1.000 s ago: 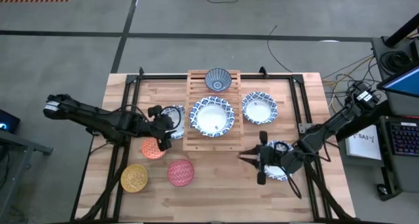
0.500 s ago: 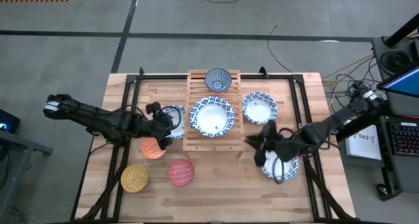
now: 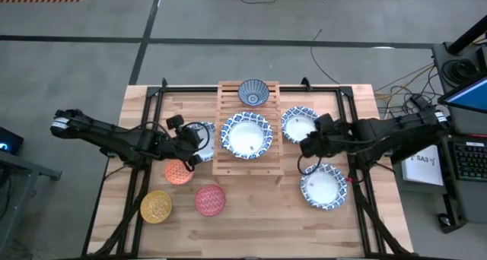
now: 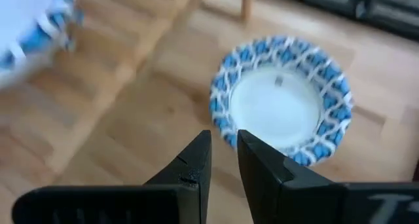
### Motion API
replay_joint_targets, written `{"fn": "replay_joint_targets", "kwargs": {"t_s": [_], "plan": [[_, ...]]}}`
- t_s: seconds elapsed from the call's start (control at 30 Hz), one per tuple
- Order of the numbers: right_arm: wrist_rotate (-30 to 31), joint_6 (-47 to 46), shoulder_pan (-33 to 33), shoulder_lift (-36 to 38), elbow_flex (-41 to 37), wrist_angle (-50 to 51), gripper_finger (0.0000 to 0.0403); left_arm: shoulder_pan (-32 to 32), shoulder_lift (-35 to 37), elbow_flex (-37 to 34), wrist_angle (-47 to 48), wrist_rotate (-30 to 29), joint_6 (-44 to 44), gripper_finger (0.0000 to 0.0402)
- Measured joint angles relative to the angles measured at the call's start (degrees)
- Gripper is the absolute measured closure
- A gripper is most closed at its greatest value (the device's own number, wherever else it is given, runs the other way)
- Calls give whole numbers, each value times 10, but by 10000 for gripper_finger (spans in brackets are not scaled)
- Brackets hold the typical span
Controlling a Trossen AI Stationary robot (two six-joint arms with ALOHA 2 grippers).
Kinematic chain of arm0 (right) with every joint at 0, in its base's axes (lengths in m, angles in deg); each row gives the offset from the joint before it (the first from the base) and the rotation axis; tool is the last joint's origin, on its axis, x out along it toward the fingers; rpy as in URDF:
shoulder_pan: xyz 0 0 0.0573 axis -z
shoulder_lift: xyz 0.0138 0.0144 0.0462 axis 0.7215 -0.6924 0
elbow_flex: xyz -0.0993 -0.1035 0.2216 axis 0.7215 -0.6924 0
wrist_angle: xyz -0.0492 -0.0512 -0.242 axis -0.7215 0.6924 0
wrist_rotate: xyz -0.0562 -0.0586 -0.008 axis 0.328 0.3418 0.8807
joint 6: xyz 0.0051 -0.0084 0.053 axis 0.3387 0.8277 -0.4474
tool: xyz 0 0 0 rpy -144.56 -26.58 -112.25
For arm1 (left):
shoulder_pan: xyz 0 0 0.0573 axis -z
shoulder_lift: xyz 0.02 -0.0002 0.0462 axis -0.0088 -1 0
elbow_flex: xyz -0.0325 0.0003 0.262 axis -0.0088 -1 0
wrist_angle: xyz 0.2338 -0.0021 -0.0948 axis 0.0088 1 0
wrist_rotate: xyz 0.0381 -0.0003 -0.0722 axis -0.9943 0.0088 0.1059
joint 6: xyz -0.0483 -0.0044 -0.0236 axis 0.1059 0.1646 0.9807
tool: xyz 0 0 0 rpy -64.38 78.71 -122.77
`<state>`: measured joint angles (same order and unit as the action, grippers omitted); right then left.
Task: Place and stack bowls onto a shelf
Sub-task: Stack the top right white patterned bowl on top of the white patterned bowl on the shelf
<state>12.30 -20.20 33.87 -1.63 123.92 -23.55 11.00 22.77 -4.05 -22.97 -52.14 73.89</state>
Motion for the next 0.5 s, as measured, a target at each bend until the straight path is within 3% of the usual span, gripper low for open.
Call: {"fn": "replay_joint_targets", "kwargs": {"t_s": [0.2,0.37,0.5], "plan": [[-165,129,24,6,-18,-6,339,0,-1,0,0,0,15,251],[-175,248,23,1,-39,-18,320,0,-1,0,0,0,20,251],[-165,275,26,-16,-55,-22,276,0,-1,0,-1,0,20,251]]}}
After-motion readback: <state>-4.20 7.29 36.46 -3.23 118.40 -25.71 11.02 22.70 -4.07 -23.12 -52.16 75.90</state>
